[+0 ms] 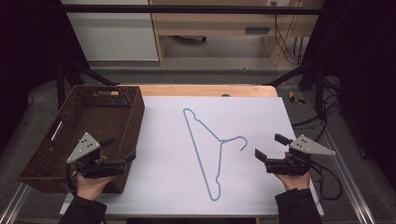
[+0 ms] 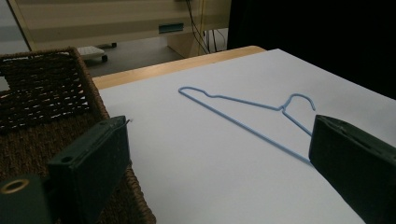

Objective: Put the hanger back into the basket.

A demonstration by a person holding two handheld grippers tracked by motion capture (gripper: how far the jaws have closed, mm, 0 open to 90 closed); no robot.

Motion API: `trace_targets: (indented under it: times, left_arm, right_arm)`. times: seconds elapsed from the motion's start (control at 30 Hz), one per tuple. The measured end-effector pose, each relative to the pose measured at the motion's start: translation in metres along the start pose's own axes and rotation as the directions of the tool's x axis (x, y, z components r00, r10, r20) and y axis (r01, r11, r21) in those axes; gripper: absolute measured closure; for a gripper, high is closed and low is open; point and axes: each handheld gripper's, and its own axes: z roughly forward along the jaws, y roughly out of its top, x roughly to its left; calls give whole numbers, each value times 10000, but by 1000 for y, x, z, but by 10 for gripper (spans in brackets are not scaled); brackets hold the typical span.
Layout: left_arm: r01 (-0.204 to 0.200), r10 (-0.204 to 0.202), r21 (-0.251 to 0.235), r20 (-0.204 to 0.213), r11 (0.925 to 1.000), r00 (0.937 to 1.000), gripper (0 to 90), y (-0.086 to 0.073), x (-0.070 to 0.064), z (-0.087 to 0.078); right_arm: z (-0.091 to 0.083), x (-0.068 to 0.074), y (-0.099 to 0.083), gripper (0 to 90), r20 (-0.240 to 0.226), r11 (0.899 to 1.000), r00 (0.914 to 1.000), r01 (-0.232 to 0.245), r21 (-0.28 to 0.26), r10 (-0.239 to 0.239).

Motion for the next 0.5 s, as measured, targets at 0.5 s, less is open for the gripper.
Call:
trace_targets:
  times: [0.5]
  left_arm:
    - [-196, 196, 103, 51, 9998, 9998, 59, 1, -5, 0]
  right_arm:
    - [21, 18, 2, 90, 4, 9950, 9997, 261, 968, -263]
